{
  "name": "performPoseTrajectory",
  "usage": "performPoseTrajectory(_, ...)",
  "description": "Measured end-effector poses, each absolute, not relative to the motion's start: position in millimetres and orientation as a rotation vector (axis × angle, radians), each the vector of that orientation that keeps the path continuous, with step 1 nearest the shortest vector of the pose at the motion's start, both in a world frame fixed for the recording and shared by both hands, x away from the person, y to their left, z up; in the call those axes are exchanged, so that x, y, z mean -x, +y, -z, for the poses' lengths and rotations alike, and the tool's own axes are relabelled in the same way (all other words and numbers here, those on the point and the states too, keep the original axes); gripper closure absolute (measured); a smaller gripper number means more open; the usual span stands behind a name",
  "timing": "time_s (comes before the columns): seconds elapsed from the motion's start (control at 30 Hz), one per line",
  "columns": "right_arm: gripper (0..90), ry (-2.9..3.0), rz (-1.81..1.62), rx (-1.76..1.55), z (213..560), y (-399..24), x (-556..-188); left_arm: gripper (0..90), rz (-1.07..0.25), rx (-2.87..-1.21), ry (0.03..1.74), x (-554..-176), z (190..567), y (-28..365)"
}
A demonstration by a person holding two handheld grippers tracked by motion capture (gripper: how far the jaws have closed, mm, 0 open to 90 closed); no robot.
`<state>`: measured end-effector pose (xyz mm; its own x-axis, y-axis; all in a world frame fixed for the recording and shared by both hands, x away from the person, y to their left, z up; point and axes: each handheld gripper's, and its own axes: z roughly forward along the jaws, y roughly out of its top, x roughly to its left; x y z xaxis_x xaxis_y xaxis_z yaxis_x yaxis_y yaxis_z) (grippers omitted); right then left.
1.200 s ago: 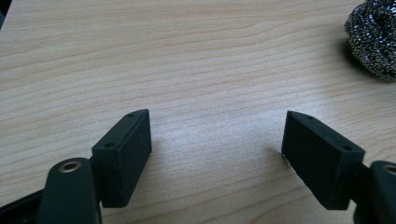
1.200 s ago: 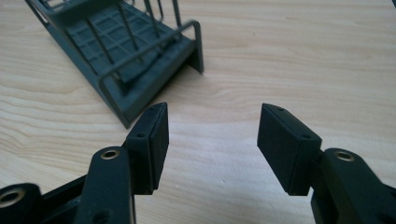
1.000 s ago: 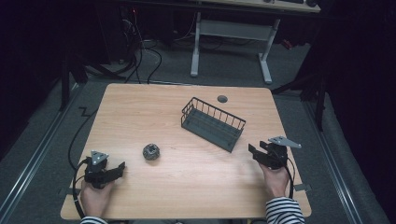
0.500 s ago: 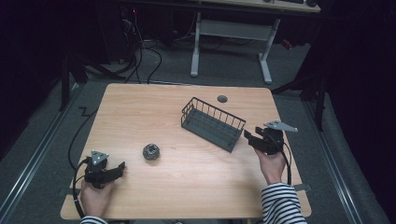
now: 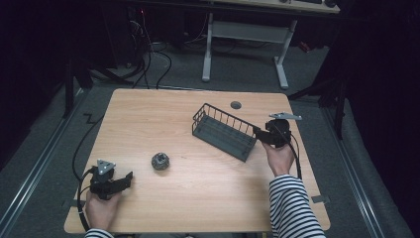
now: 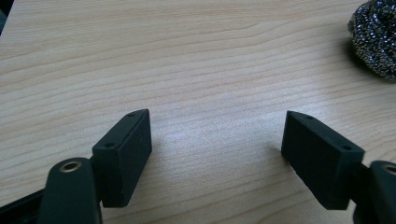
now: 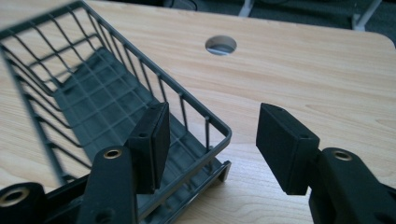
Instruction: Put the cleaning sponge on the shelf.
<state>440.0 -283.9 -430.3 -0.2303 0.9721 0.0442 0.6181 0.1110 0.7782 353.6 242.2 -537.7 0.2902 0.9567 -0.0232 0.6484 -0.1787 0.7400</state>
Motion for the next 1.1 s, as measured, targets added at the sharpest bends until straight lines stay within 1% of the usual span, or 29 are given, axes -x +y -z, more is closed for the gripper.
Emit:
performPoseTrajectory(0.2,45.3,1.926,-0.919,-1.578,441.0,-284.6,-452.5,24.8,-0.606,-1.914,1.433,-353.6,537.6,242.4)
performPoseTrajectory(0.4,48.5,1.925,-0.898,-1.579,448.9,-279.0,-460.2,24.7,-0.605,-1.911,1.433,-353.5,537.6,242.5)
performPoseTrajectory(0.57,55.6,1.951,-0.866,-1.575,451.7,-278.7,-461.8,24.7,-0.604,-1.910,1.433,-353.5,537.6,242.7)
performPoseTrajectory(0.7,59.0,1.962,-0.855,-1.572,453.1,-278.6,-460.8,24.7,-0.605,-1.913,1.433,-353.5,537.6,242.5)
performPoseTrajectory(0.87,65.7,1.980,-0.842,-1.518,453.0,-275.0,-458.9,24.8,-0.612,-1.914,1.435,-353.8,537.8,241.8)
performPoseTrajectory(1.1,66.5,1.975,-0.864,-1.527,453.6,-276.7,-456.2,24.8,-0.612,-1.914,1.435,-353.8,537.8,241.7)
